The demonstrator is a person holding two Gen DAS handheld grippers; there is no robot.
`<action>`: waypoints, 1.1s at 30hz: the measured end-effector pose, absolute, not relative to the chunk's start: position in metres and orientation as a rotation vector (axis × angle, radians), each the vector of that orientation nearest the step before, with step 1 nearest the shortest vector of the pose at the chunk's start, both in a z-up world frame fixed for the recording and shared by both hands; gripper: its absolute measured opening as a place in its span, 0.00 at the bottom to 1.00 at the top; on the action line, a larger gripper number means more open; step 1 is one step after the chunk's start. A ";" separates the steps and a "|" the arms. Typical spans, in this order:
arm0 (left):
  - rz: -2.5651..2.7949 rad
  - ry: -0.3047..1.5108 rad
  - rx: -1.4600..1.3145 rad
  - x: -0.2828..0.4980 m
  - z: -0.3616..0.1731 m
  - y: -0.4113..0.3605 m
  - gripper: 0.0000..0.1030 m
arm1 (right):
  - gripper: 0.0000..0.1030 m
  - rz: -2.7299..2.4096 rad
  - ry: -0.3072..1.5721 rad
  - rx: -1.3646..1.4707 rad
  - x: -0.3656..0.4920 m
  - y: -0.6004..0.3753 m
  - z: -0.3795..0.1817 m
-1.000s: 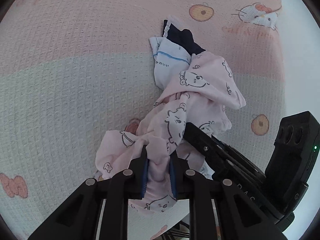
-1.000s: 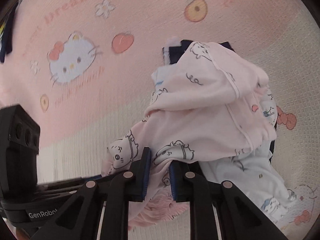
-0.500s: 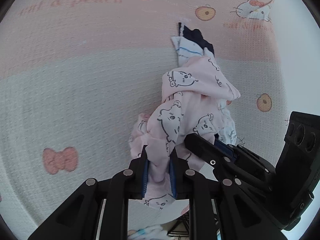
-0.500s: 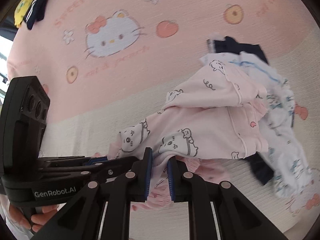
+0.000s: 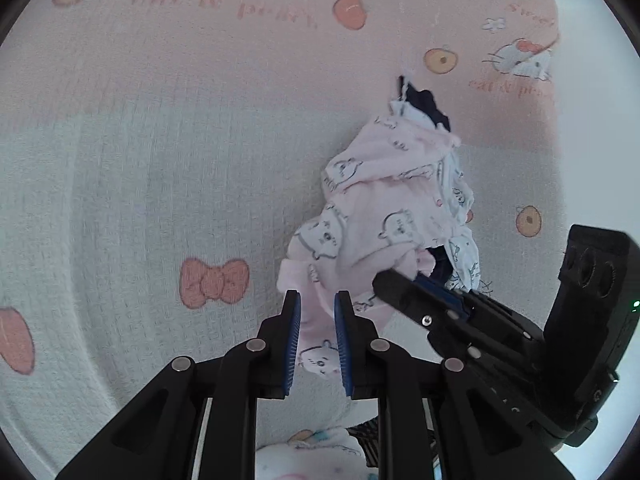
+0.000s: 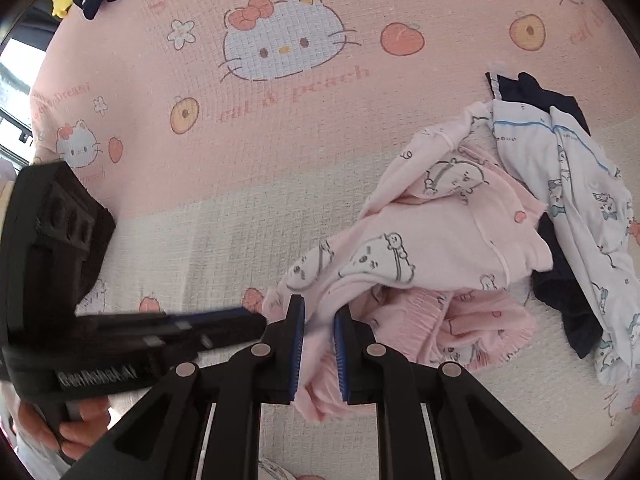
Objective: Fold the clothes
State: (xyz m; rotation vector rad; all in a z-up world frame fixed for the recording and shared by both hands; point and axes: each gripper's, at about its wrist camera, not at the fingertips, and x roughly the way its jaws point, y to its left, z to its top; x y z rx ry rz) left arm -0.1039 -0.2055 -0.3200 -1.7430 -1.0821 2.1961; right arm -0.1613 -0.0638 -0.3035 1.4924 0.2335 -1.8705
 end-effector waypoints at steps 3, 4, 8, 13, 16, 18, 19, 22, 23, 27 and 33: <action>2.314 -1.031 -1.669 -0.100 -0.301 -0.207 0.23 | 0.27 -1.933 0.272 1.426 -0.156 -0.042 -0.298; 2.353 -1.008 -1.650 -0.099 -0.297 -0.207 0.40 | 0.40 -1.954 0.285 1.404 -0.154 -0.035 -0.296; 2.436 -0.922 -1.635 -0.105 -0.289 -0.197 0.75 | 0.70 -1.980 0.131 1.428 -0.165 -0.004 -0.296; 2.458 -0.712 -1.732 -0.109 -0.295 -0.178 0.75 | 0.70 -1.931 -0.235 1.570 -0.184 0.041 -0.311; 2.465 -0.534 -1.759 -0.111 -0.300 -0.162 0.75 | 0.70 -1.920 -0.420 1.620 -0.192 0.054 -0.318; 2.472 -0.442 -1.760 -0.113 -0.302 -0.155 0.75 | 0.72 -1.929 -0.493 1.653 -0.196 0.051 -0.321; 2.475 -0.394 -1.758 -0.114 -0.302 -0.151 0.75 | 0.72 -1.944 -0.495 1.669 -0.200 0.045 -0.322; 2.517 -0.257 -1.726 -0.119 -0.304 -0.142 0.75 | 0.72 -1.978 -0.503 1.715 -0.206 0.035 -0.325; 2.528 -0.219 -1.716 -0.121 -0.304 -0.140 0.75 | 0.72 -1.979 -0.537 1.724 -0.208 0.035 -0.327; 2.494 -0.157 -1.698 -0.126 -0.310 -0.134 0.75 | 0.72 -1.956 -0.713 1.745 -0.218 0.040 -0.340; 2.443 -0.157 -1.642 -0.127 -0.316 -0.128 0.75 | 0.72 -2.039 -0.695 1.717 -0.227 0.028 -0.338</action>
